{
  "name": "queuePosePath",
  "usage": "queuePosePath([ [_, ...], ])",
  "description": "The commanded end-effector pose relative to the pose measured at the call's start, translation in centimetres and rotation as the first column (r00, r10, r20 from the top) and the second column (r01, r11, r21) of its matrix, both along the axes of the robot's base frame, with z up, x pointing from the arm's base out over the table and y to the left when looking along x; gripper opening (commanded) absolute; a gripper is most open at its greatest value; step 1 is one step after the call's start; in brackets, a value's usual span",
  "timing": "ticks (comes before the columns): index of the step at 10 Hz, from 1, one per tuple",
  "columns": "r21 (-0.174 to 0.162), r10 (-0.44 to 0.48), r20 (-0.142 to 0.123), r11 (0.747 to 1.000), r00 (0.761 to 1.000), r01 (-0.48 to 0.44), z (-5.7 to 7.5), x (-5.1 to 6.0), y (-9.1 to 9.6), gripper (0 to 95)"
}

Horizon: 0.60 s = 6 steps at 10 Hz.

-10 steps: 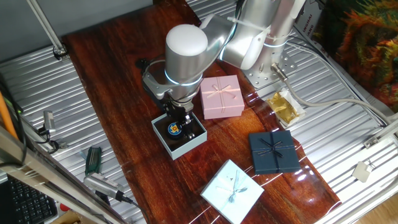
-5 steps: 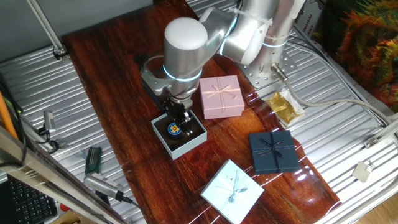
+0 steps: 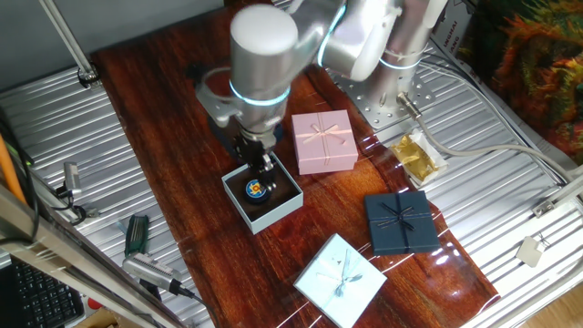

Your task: Move an object from one box to another

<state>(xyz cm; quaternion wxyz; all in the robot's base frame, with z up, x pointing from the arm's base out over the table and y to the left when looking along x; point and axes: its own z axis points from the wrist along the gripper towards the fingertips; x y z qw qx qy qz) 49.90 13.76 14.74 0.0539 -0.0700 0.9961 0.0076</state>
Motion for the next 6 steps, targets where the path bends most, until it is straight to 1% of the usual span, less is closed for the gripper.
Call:
queuePosePath([
  [1, 0.002, -0.032, -0.01, 0.999, 0.999, 0.032, 1.4, 0.29, -0.31, 76.0],
  [2, 0.004, -0.04, -0.014, 0.999, 0.999, 0.04, 2.04, 0.55, -0.57, 76.0],
  [6, 0.003, -0.043, -0.016, 0.999, 0.999, 0.043, 2.16, 0.51, -0.6, 76.0],
])
